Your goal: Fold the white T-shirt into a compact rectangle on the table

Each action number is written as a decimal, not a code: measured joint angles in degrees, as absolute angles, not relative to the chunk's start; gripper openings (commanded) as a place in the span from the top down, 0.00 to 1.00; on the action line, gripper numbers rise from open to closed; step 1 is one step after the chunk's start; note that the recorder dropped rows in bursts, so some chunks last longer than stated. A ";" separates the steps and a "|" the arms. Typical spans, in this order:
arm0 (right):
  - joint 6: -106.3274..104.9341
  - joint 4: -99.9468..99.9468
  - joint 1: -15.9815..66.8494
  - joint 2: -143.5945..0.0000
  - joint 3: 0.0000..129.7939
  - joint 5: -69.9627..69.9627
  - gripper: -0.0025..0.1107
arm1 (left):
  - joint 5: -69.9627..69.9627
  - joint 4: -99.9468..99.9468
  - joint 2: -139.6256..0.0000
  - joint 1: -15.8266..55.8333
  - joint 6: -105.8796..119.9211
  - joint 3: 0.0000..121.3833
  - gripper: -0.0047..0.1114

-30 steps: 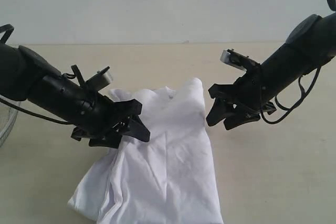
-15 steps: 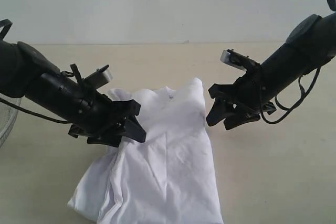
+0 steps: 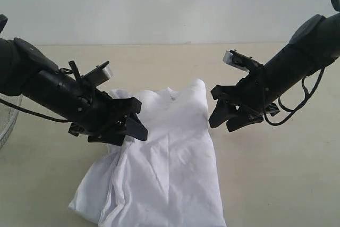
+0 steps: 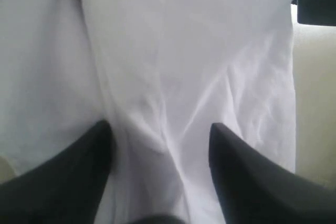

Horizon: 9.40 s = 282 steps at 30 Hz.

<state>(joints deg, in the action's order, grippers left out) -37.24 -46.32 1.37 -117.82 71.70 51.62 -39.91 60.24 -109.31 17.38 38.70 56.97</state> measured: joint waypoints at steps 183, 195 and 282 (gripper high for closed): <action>-48.81 -58.43 21.73 -95.77 36.38 20.61 0.98 | -36.79 66.23 -61.05 10.42 41.69 18.66 0.92; -48.92 -58.43 21.73 -95.77 36.38 20.61 0.98 | -35.94 66.23 -61.05 10.42 42.55 18.66 0.92; -49.04 -58.52 21.73 -95.77 36.29 19.66 0.98 | -46.38 89.00 -103.66 10.42 72.61 35.85 0.48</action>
